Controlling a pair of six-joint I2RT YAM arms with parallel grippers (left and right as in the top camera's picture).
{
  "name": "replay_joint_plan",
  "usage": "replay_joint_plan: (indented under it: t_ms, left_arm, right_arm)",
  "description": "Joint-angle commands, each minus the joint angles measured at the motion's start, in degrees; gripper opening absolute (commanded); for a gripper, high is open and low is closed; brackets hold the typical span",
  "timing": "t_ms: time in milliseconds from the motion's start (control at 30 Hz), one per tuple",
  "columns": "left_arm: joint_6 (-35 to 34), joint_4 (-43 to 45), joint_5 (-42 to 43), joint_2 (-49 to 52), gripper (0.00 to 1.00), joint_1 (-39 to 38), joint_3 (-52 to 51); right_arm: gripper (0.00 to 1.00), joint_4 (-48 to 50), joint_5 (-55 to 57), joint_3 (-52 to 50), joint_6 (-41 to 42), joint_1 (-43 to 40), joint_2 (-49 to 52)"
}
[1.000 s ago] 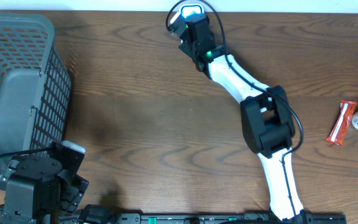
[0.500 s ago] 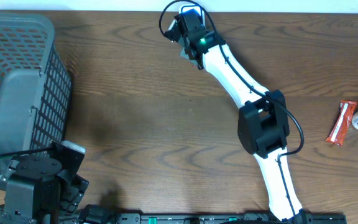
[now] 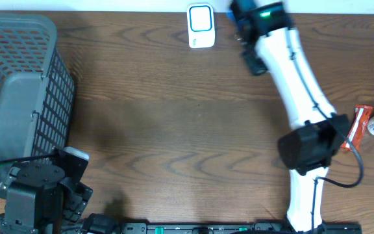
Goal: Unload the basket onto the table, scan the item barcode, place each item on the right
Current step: 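Carry the pouch to the far right edge and release it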
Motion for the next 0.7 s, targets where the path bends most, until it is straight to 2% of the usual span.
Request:
replay_joint_plan:
  t_ms: [0, 267, 600, 633, 667]
  left_arm:
    - [-0.5, 0.0, 0.1, 0.0, 0.98, 0.2, 0.3]
    - [-0.5, 0.0, 0.1, 0.0, 0.98, 0.2, 0.3]
    - [-0.5, 0.0, 0.1, 0.0, 0.98, 0.2, 0.3]
    - [-0.5, 0.0, 0.1, 0.0, 0.98, 0.2, 0.3]
    - [-0.5, 0.0, 0.1, 0.0, 0.98, 0.2, 0.3]
  right_arm:
    - [0.01, -0.5, 9.0, -1.4, 9.6, -5.1, 0.0]
    - [0.01, 13.0, 9.0, -12.6, 8.7, -17.5, 0.2]
    - [0.01, 24.8, 8.7, -30.5, 8.7, -31.5, 0.2]
    - [0.1, 25.8, 8.3, -32.2, 8.7, -33.0, 0.2]
    - [0.51, 26.3, 8.0, -33.1, 8.7, -34.1, 0.2]
